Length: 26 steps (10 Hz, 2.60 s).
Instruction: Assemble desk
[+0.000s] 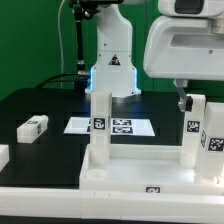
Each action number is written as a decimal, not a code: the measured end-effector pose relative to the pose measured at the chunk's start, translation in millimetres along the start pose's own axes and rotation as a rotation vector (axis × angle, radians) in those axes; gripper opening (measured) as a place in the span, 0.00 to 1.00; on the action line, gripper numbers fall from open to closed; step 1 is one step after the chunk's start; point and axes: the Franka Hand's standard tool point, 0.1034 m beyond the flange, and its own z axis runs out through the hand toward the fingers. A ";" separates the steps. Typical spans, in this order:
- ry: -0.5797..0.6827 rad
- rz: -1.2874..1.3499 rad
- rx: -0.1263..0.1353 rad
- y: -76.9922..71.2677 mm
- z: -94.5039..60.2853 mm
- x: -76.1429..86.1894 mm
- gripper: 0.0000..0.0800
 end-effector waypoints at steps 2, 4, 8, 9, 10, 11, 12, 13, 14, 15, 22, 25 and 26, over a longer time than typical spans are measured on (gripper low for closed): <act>-0.002 -0.001 0.002 -6.6 3.2 0.1 0.81; -0.002 -0.001 0.001 -7.1 4.0 0.8 0.61; -0.002 0.000 0.000 -5.6 4.0 1.1 0.36; -0.002 0.000 0.000 -5.5 4.1 1.1 0.36; -0.002 0.005 0.001 -5.5 4.1 1.1 0.36; -0.002 0.025 0.001 -5.5 4.1 1.1 0.36; 0.002 0.068 0.003 -4.9 4.1 0.8 0.36; 0.016 0.148 0.008 -3.0 4.4 0.0 0.36; 0.034 0.266 0.018 -1.3 4.7 -0.6 0.36; 0.047 0.337 0.024 -0.8 4.8 -1.4 0.36; 0.083 0.905 0.070 0.5 5.0 -0.2 0.36; 0.079 1.092 0.080 1.3 5.7 0.0 0.36; 0.082 1.171 0.100 2.9 6.2 1.1 0.36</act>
Offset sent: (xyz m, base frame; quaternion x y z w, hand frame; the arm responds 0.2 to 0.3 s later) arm 0.0088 0.0056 -0.0014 -0.0022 0.0060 -0.0148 0.9999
